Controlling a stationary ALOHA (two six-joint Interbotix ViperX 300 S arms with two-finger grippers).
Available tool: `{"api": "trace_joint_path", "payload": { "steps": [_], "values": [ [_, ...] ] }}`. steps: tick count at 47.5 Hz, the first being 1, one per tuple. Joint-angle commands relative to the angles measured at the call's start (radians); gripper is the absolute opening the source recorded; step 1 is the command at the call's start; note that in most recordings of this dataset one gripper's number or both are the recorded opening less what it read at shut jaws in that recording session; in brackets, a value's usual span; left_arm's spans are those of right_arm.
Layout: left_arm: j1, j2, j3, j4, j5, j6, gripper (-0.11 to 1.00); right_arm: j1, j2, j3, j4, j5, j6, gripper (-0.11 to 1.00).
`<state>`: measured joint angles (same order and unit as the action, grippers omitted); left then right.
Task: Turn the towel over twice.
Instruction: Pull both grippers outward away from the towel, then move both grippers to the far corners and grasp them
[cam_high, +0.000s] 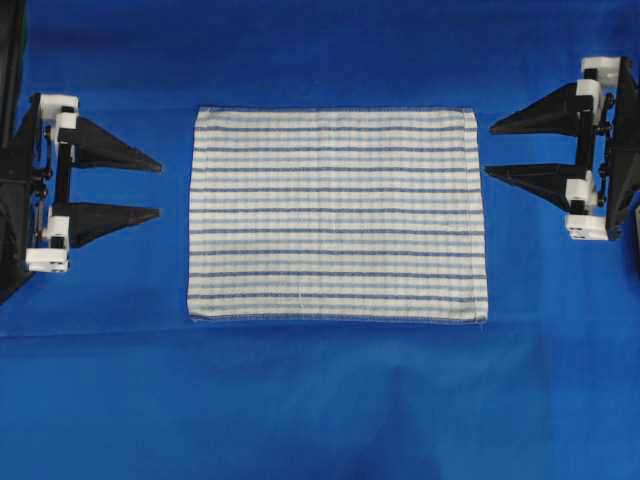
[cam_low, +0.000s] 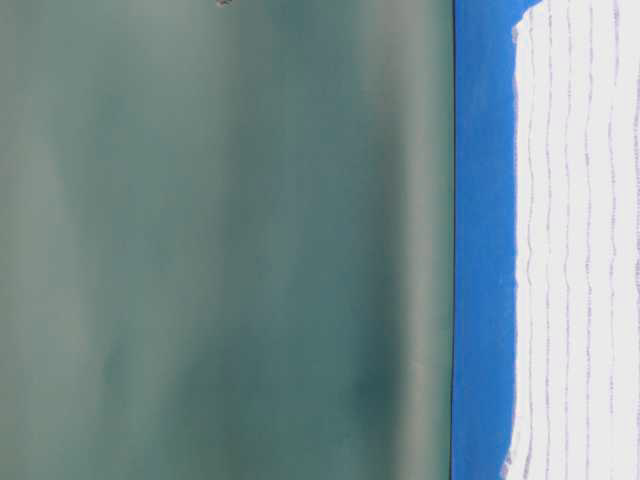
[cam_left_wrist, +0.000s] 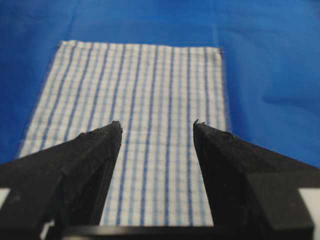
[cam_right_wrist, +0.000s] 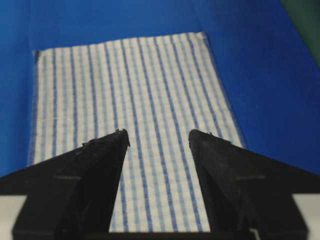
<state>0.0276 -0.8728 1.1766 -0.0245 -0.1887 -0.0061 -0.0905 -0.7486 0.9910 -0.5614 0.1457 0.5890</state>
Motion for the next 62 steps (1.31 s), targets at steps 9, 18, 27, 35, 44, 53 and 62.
{"api": "trace_joint_path", "payload": {
  "steps": [9, 18, 27, 35, 44, 53, 62],
  "values": [
    [0.071, 0.081, -0.009, 0.002, -0.063, 0.015, 0.53, -0.081, 0.057, -0.011, -0.003, -0.003, 0.002, 0.59],
    [0.137, 0.202, -0.011, 0.002, -0.110, 0.048, 0.53, -0.209, 0.181, 0.000, -0.003, -0.009, 0.002, 0.59],
    [0.221, 0.370, -0.031, 0.002, -0.150, 0.067, 0.56, -0.322, 0.321, 0.003, -0.003, -0.038, 0.002, 0.59],
    [0.305, 0.505, -0.061, 0.002, -0.155, 0.069, 0.59, -0.411, 0.451, -0.002, -0.008, -0.098, -0.002, 0.59],
    [0.376, 0.644, -0.078, 0.002, -0.204, 0.074, 0.61, -0.482, 0.589, -0.005, -0.018, -0.196, -0.006, 0.59],
    [0.414, 0.761, -0.078, 0.002, -0.296, 0.083, 0.61, -0.505, 0.698, -0.014, -0.028, -0.275, -0.008, 0.59],
    [0.448, 0.853, -0.094, 0.002, -0.333, 0.083, 0.61, -0.506, 0.769, -0.034, -0.029, -0.290, -0.008, 0.59]
  ]
}}
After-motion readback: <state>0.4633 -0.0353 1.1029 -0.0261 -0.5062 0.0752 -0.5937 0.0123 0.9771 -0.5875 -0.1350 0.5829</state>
